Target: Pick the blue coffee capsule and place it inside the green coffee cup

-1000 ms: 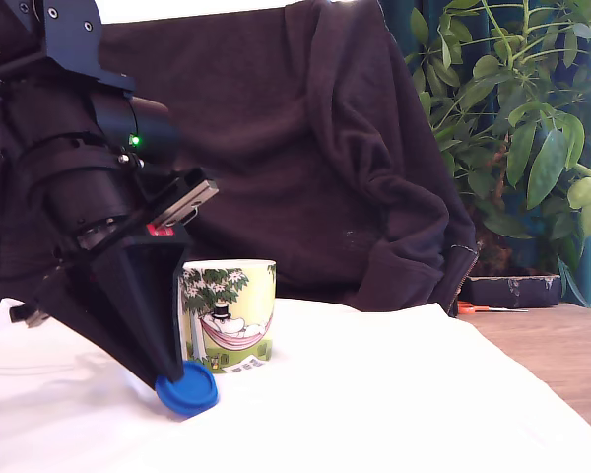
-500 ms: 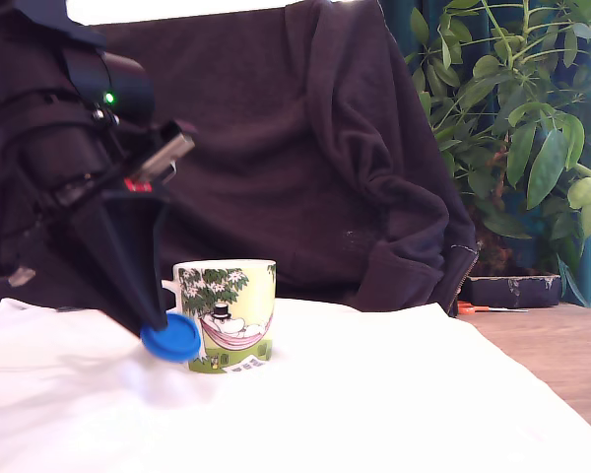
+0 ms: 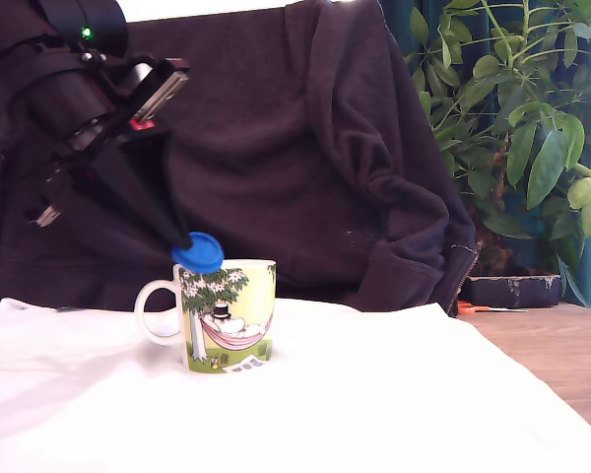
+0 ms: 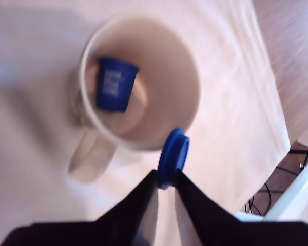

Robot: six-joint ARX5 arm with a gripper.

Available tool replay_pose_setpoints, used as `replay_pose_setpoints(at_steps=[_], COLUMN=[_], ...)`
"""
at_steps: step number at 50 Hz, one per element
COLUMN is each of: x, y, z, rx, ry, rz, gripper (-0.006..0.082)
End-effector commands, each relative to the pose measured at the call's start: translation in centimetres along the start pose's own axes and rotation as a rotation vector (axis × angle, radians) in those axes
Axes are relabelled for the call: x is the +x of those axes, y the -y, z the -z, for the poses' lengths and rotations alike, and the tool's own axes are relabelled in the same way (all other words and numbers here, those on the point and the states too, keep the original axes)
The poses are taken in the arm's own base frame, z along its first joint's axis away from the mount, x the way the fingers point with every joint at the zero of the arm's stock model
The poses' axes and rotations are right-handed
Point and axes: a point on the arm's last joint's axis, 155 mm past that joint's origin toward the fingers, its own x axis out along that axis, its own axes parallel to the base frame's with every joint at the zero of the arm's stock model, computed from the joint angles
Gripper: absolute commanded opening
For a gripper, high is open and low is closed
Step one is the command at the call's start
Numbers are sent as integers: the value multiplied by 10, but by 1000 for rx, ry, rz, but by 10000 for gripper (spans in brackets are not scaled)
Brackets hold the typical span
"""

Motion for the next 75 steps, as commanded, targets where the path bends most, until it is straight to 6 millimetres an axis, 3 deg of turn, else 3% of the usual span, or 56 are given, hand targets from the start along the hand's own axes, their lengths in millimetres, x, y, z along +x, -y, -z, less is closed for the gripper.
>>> replay_pose_setpoints(at_steps=[1, 11, 34, 38, 45, 52, 58, 65, 75], x=[1, 0, 0, 0, 0, 0, 0, -7, -37], y=[-3, -15, -25, -25, -24, -22, -17, -16, -27], z=[-2, -16, -14, -14, -15, -15, -17, -27, -55], rx=[-1, 14, 7, 7, 14, 21, 28, 82, 181], ry=[17, 74, 70, 68, 71, 71, 79, 108, 234], rz=[-8, -78, -130, -129, -129, -116, -92, -98, -210], gripper=[-19, -19, -1, 75, 317, 342, 295, -28, -19])
